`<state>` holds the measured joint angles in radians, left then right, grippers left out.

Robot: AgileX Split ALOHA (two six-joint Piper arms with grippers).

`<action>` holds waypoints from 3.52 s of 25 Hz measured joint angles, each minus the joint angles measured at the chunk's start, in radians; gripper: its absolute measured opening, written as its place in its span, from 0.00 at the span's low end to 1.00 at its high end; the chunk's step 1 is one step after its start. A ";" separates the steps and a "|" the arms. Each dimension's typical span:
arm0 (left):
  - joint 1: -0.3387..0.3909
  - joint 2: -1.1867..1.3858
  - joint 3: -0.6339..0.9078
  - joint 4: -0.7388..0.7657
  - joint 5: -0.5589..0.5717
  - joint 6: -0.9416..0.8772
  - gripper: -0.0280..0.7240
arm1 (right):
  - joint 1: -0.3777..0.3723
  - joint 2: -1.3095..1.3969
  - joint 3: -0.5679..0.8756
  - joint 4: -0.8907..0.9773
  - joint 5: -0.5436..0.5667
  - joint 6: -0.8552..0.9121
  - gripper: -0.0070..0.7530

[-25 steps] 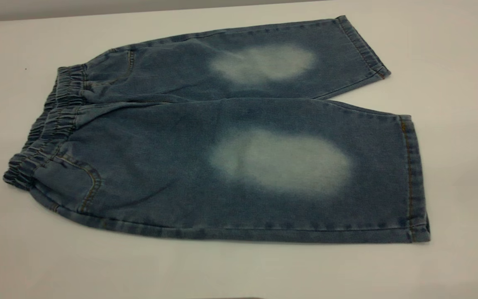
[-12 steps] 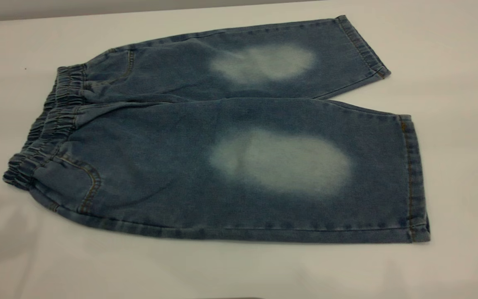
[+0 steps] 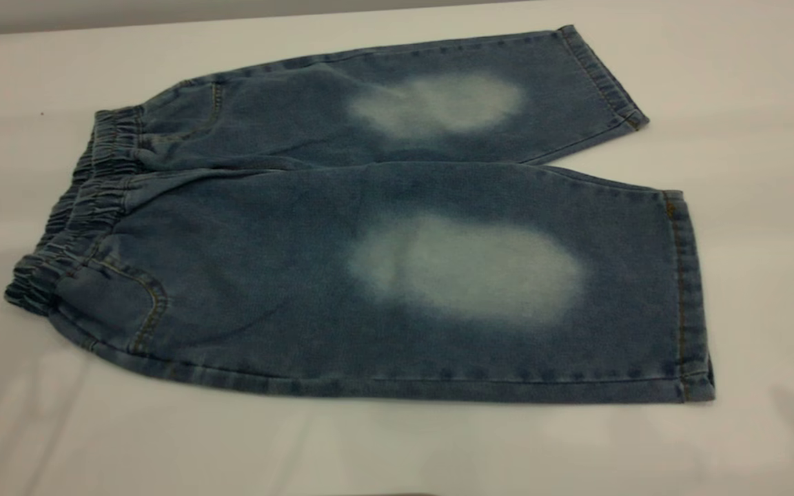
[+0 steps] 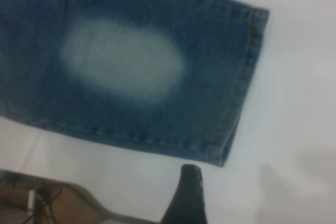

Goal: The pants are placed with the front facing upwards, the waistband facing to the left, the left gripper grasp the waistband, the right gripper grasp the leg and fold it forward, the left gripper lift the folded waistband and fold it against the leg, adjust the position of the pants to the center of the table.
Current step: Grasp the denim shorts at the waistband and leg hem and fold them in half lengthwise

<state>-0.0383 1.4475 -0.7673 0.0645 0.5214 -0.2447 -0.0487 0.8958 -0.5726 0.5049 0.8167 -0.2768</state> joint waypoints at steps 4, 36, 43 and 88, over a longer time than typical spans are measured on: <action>0.000 0.113 -0.002 0.001 -0.053 0.000 0.82 | 0.000 0.015 0.000 0.035 0.000 -0.034 0.78; -0.001 0.595 -0.077 -0.002 -0.224 0.011 0.65 | 0.000 0.019 -0.002 0.047 -0.001 -0.050 0.78; -0.005 0.588 -0.113 -0.004 -0.206 0.011 0.14 | 0.000 0.019 -0.002 0.047 -0.001 -0.050 0.78; -0.061 0.479 -0.287 0.018 0.035 0.053 0.12 | 0.652 1.011 -0.020 -0.031 -0.538 -0.130 0.78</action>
<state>-0.0993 1.9270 -1.0546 0.0830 0.5563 -0.1912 0.6038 1.9070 -0.5928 0.4744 0.2788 -0.4073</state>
